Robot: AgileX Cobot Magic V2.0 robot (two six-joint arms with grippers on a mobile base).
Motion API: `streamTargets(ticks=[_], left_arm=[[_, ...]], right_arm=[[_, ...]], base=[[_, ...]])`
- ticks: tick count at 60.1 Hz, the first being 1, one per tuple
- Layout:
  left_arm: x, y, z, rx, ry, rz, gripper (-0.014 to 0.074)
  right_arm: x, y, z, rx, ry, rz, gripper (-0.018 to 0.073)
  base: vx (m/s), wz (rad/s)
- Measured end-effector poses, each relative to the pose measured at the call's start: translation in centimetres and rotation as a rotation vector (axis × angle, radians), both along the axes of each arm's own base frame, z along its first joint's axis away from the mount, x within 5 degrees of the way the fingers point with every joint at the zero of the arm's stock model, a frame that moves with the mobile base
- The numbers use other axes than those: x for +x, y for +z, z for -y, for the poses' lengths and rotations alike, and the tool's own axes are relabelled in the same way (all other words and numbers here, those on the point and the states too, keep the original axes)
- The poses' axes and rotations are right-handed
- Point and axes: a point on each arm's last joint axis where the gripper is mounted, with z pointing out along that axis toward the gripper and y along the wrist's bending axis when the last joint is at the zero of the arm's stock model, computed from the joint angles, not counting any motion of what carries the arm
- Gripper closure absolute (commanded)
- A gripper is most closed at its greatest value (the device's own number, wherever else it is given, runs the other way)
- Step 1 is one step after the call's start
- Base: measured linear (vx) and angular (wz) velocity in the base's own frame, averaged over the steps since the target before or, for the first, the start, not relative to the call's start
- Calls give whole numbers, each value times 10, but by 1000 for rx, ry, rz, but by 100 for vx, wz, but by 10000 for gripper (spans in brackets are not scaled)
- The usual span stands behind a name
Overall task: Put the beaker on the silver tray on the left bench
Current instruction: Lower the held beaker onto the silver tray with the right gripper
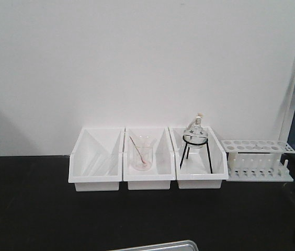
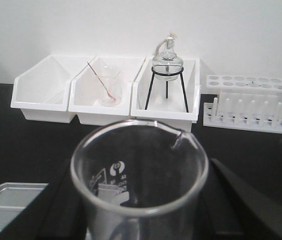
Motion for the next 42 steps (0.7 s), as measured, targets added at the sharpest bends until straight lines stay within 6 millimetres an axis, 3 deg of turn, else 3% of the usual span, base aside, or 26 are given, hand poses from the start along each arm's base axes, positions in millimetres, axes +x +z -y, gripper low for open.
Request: streamTargets(ticks=[42], left_arm=[[0,0,0,0,0,0,595]], right_arm=[[0,1,-1,3,7,7,571]], base=[[1,1]])
